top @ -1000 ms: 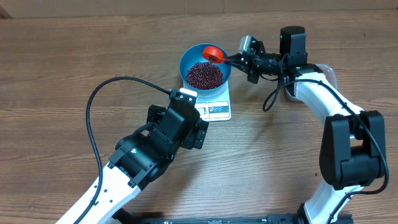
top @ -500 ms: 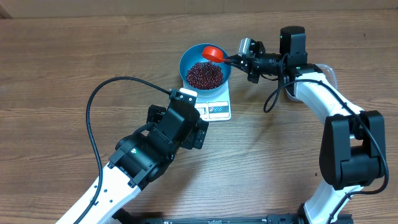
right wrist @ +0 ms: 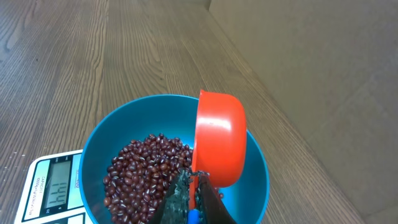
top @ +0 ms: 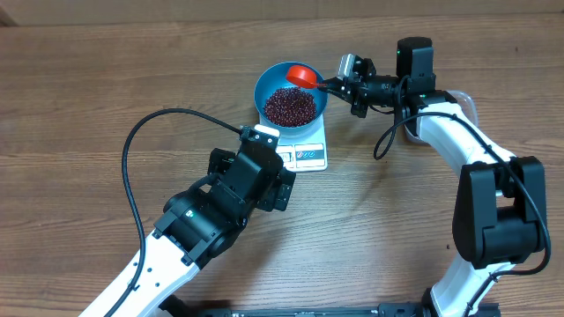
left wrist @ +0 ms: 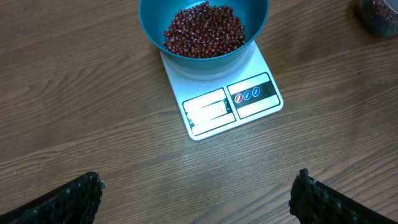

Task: Scoop item into bowl and weigh 150g on scale
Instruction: 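Tilt the red cup to pour beans into the teal bowl, then move the empty red cup back over the bean tub with right gripper, then lower the red cup into the beans with the right gripper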

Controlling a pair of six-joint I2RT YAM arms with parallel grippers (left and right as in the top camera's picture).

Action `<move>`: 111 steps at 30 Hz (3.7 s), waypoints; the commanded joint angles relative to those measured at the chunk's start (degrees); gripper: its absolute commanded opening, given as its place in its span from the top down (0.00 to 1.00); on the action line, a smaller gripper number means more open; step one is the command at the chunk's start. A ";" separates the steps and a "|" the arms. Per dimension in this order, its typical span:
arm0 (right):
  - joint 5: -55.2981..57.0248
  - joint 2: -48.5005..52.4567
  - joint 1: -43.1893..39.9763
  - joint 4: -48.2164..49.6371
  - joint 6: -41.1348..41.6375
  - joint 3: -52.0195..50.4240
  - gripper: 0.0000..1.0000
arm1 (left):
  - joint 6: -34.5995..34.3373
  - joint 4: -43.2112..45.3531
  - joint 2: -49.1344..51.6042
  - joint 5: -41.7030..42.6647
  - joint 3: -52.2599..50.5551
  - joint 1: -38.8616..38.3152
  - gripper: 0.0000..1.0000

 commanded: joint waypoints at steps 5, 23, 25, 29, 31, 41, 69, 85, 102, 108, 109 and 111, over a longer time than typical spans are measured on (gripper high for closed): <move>0.00 0.39 -0.04 -0.09 -0.26 -0.15 0.96 | 0.48 0.04 0.20 -0.20 -0.24 0.57 0.00; 0.02 -1.29 -1.70 -0.24 7.43 -0.13 0.96 | 0.48 0.04 0.20 -0.22 -0.24 0.57 0.01; 0.02 -2.60 -2.64 -0.24 11.32 -0.13 0.96 | 0.48 0.04 0.20 -0.20 -0.24 0.57 0.01; 0.02 -5.92 -5.42 -0.31 20.48 -0.13 0.96 | 0.46 0.04 0.20 -0.20 -0.24 0.57 0.01; 0.00 -7.89 -7.19 -0.59 26.12 -0.13 0.96 | 0.48 0.04 0.20 -0.20 -0.24 0.57 0.01; 16.13 -19.67 -16.09 -22.21 30.49 -0.13 0.96 | 0.48 0.04 0.20 -0.20 -0.24 0.57 0.01; 57.37 -17.00 -17.53 -42.71 30.27 -0.26 0.96 | 0.48 0.04 0.20 -0.20 -0.24 0.57 0.01; 51.52 -7.87 -17.46 -41.03 31.93 -0.26 0.96 | 0.48 0.04 0.20 -0.20 -0.24 0.57 0.01; 32.41 -7.87 -18.99 -38.99 31.61 -0.17 0.96 | 0.48 0.04 0.20 -0.20 -0.24 0.57 0.01; 24.90 -7.87 -24.09 -38.10 34.84 -0.17 0.96 | 0.48 0.04 0.20 -0.20 -0.24 0.57 0.01; 24.22 -7.87 -24.72 -38.25 34.84 -0.17 0.96 | 0.46 0.04 0.20 -0.20 -0.24 0.57 0.01; 23.17 -7.87 -25.86 -38.66 34.82 -0.20 0.96 | 0.48 0.04 0.20 -0.20 -0.24 0.57 0.00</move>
